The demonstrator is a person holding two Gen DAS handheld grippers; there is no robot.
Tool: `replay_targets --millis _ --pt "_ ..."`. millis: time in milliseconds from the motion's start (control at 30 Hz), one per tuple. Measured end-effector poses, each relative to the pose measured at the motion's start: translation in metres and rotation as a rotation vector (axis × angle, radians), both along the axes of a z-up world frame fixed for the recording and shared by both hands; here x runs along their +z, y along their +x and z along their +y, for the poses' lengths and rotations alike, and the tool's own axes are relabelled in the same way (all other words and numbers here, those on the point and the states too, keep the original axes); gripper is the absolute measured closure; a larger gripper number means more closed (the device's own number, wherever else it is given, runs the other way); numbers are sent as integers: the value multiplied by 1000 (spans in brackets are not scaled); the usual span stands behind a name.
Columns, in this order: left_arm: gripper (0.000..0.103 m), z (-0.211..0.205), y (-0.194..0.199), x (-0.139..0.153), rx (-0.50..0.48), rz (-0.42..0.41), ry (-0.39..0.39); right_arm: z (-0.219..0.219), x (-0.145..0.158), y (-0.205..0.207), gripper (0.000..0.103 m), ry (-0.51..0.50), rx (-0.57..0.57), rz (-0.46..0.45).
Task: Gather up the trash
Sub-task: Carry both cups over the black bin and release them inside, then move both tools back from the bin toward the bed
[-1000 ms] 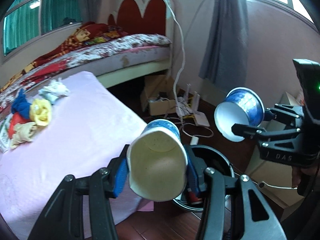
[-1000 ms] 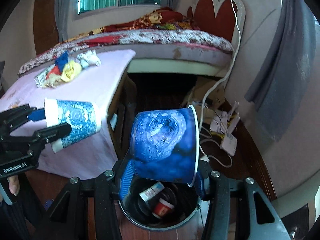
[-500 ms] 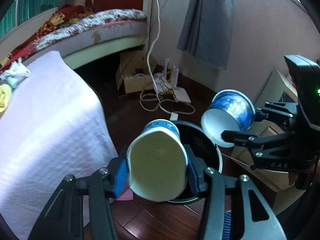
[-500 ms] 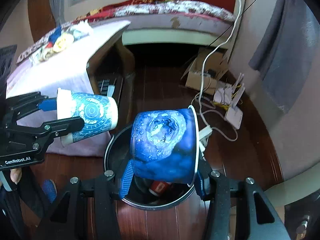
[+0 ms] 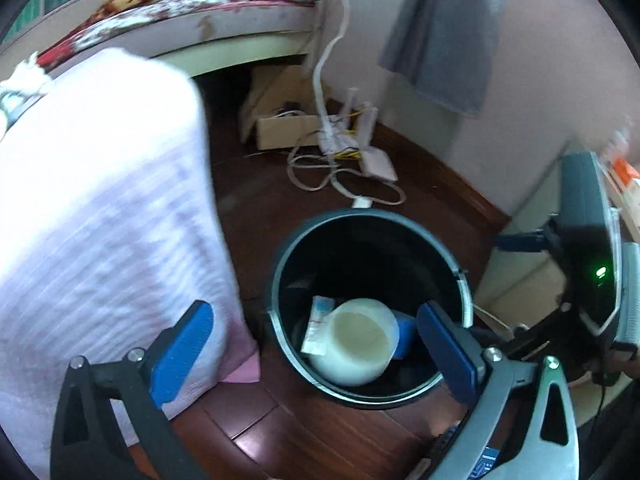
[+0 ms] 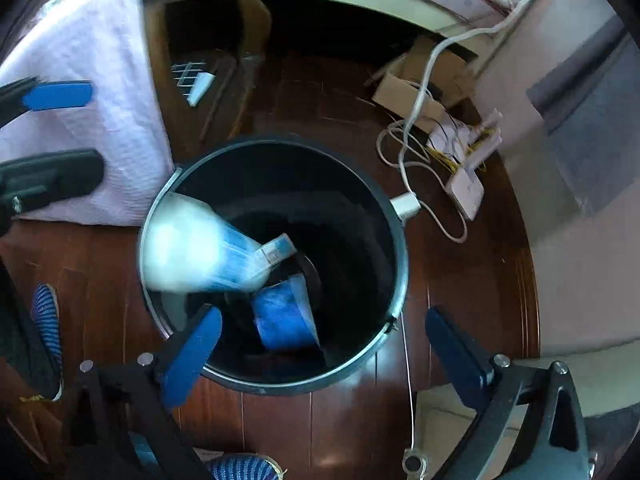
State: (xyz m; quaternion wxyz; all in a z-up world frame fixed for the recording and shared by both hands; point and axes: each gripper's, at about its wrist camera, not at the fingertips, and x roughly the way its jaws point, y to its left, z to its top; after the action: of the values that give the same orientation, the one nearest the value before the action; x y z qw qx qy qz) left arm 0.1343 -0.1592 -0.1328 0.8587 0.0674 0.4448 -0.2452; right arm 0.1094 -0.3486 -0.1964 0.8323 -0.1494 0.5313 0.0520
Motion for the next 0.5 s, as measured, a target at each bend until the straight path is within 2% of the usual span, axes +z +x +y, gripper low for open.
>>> replay_targets --millis 133,500 --pt "1 5 -1 -4 17 -18 38 -6 4 4 0 4 -22 -12" --pt "1 5 -3 7 26 -57 55 -2 17 5 0 32 -41 -40"
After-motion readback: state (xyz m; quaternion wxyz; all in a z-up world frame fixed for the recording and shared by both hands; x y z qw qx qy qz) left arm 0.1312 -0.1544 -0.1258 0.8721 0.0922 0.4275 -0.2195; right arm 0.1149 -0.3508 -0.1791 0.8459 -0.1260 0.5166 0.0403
